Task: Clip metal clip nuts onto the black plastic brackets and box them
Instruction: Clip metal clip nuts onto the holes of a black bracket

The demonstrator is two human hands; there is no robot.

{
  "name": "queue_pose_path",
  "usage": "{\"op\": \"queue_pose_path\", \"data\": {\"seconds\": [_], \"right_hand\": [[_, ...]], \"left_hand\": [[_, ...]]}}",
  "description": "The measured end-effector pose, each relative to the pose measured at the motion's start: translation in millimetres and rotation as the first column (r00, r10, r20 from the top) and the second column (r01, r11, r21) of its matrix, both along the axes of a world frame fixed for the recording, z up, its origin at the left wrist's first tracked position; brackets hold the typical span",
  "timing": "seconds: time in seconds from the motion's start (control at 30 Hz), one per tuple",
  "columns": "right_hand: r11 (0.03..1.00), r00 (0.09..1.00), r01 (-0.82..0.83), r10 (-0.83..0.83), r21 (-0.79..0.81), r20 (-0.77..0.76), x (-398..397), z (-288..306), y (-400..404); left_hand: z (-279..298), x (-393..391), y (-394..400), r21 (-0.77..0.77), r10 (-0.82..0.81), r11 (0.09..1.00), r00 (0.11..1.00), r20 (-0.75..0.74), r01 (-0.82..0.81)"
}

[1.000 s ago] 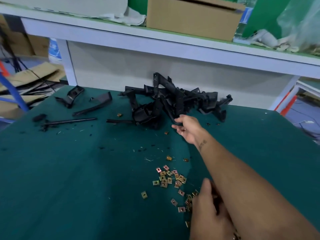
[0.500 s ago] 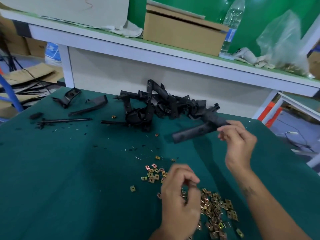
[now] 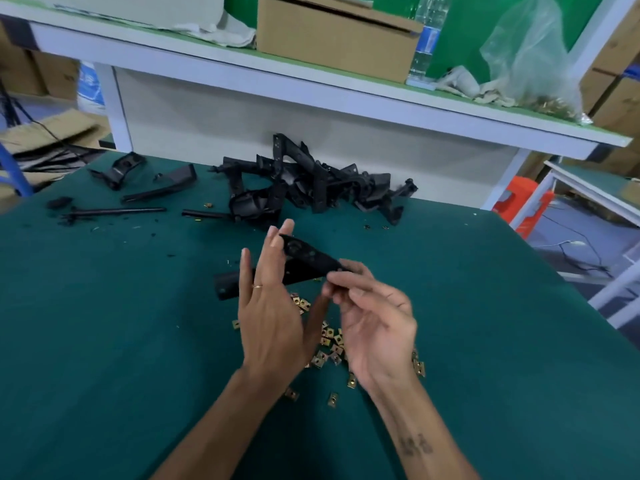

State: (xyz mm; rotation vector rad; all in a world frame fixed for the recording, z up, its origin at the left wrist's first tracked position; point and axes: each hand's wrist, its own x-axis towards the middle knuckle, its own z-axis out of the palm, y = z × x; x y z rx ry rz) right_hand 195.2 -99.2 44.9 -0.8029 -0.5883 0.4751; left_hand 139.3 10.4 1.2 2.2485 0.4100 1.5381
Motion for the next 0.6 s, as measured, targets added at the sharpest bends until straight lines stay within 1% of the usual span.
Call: {"op": "queue_pose_path", "data": {"seconds": [0.07, 0.13, 0.2, 0.23, 0.3, 0.33, 0.37, 0.4, 0.43, 0.47, 0.5, 0.53, 0.57, 0.6], "right_hand": [[0.996, 0.986, -0.086, 0.089, 0.031, -0.141, 0.7, 1.9, 2.0], [0.992, 0.966, -0.123, 0.126, 0.030, -0.224, 6.7, 3.5, 2.0], [0.985, 0.959, -0.169, 0.159, -0.025, -0.236, 13.2, 1.9, 1.7], [0.979, 0.957, -0.195, 0.176, -0.064, -0.231, 17.0, -0.4, 0.7], [0.967, 0.963, -0.210, 0.179, -0.144, -0.201, 27.1, -7.3, -2.6], [0.963, 0.972, -0.188, 0.155, -0.191, -0.176, 33.1, -10.9, -4.6], [0.957, 0.988, -0.128, 0.100, -0.262, -0.117, 39.4, -14.8, -6.3], [0.929, 1.000, -0.012, 0.014, -0.369, 0.003, 45.3, -20.0, -8.2], [0.845, 0.978, 0.172, -0.084, -0.505, 0.192, 49.7, -24.9, -10.6], [0.686, 0.891, 0.404, -0.144, -0.605, 0.431, 53.5, -29.6, -12.6], [0.531, 0.769, 0.576, -0.092, -0.622, 0.633, 55.5, -33.7, -14.0], [0.444, 0.674, 0.650, 0.037, -0.616, 0.738, 55.6, -37.6, -15.0], [0.400, 0.620, 0.663, 0.180, -0.633, 0.764, 54.7, -41.3, -15.8], [0.362, 0.595, 0.655, 0.292, -0.663, 0.749, 52.7, -43.7, -16.7]], "left_hand": [[-2.4, -2.1, 4.4, 0.078, 0.098, 0.993, 0.988, -0.118, -0.089], [-4.7, -4.3, 11.7, 0.194, 0.205, 0.966, 0.960, -0.190, -0.168], [-6.2, -5.4, 20.0, 0.294, 0.301, 0.925, 0.936, -0.184, -0.239], [-6.9, -5.9, 22.4, 0.320, 0.323, 0.912, 0.928, -0.183, -0.255], [-7.8, -6.4, 23.3, 0.321, 0.311, 0.918, 0.924, -0.222, -0.232], [-8.4, -7.3, 23.0, 0.305, 0.300, 0.927, 0.919, -0.257, -0.218], [-8.9, -7.4, 23.0, 0.280, 0.294, 0.936, 0.907, -0.301, -0.211], [-9.2, -7.1, 23.3, 0.245, 0.289, 0.946, 0.891, -0.350, -0.210], [-9.9, -6.8, 24.0, 0.198, 0.274, 0.957, 0.879, -0.390, -0.211], [-10.7, -6.8, 24.9, 0.151, 0.256, 0.965, 0.876, -0.409, -0.212], [-11.8, -7.2, 25.8, 0.108, 0.240, 0.971, 0.877, -0.416, -0.214], [-13.5, -7.3, 26.3, 0.073, 0.225, 0.974, 0.879, -0.421, -0.215], [-15.8, -6.8, 26.6, 0.047, 0.208, 0.977, 0.881, -0.424, -0.208], [-17.8, -6.1, 26.1, 0.029, 0.189, 0.980, 0.887, -0.421, -0.195]]}}
